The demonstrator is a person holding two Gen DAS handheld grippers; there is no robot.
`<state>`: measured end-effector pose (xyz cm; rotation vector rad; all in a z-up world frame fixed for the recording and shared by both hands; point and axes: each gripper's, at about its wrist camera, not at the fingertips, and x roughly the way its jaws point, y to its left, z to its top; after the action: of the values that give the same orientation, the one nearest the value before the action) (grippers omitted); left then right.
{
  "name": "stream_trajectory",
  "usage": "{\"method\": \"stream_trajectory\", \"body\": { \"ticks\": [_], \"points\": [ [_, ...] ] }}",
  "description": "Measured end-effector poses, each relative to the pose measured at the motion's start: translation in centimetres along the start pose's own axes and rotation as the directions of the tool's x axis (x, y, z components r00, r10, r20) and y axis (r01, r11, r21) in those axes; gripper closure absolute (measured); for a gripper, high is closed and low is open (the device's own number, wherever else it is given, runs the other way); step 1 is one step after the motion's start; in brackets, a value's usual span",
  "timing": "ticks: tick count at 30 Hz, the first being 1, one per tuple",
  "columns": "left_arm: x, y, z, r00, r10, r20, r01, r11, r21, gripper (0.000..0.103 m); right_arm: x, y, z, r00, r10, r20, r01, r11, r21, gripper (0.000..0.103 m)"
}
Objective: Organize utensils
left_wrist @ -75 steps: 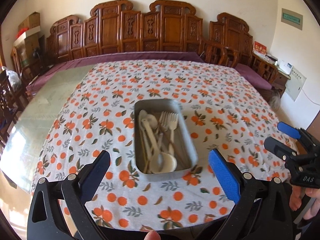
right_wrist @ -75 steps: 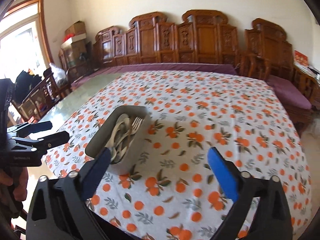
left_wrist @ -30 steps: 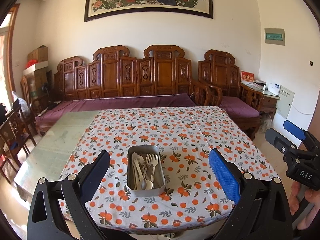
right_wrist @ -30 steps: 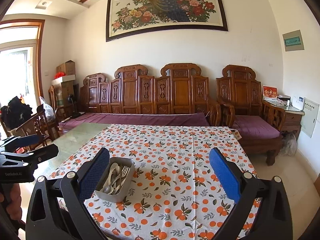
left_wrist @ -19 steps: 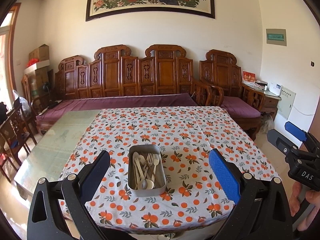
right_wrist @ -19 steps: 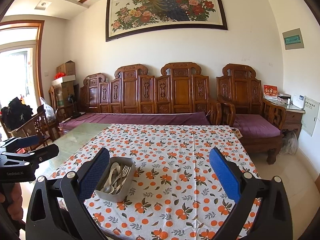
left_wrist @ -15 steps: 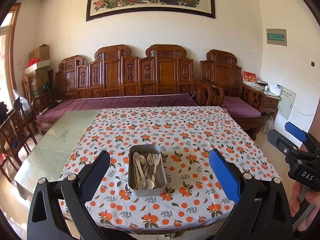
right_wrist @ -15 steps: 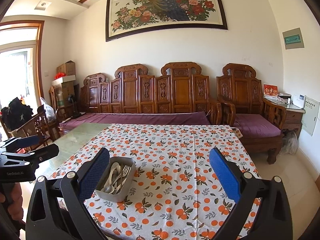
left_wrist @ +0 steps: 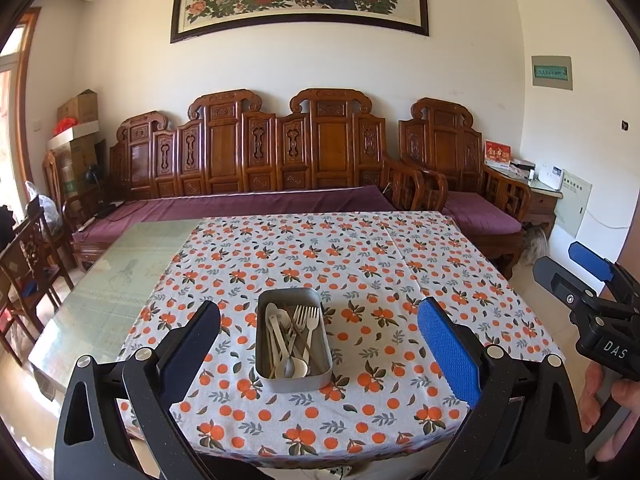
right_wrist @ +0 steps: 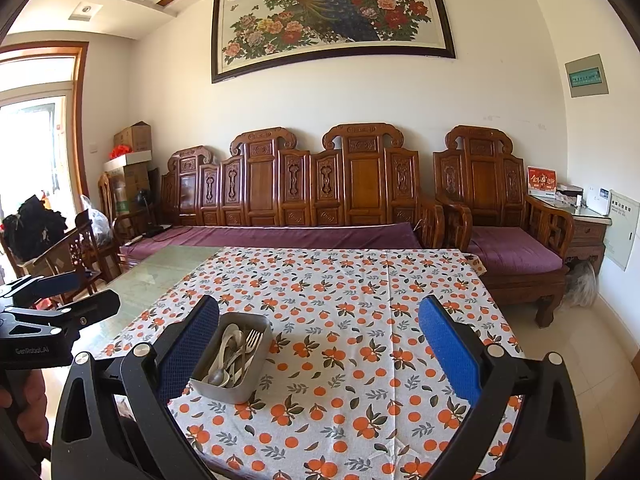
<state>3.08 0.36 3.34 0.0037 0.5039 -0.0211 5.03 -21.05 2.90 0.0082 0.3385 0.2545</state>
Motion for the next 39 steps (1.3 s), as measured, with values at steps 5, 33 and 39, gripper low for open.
{"method": "stream_trajectory", "body": {
  "ticks": [5, 33, 39],
  "points": [
    [-0.09, -0.16, -0.02, 1.0, -0.003, 0.002, 0.003, 1.0, 0.0, 0.008, 0.04, 0.09, -0.11, 1.0, 0.001, -0.001, -0.001, 1.0, 0.001, 0.002],
    [-0.12, -0.36, -0.01, 1.0, -0.004, 0.008, 0.004, 1.0, -0.003, 0.008, 0.14, 0.12, -0.21, 1.0, 0.001, -0.003, -0.001, 1.0, 0.003, 0.002],
    [-0.07, -0.33, -0.01, 1.0, -0.004, 0.009, 0.004, 1.0, -0.001, 0.008, 0.14, 0.11, -0.19, 1.0, 0.001, -0.003, -0.001, 1.0, 0.004, 0.002]
  ]
}}
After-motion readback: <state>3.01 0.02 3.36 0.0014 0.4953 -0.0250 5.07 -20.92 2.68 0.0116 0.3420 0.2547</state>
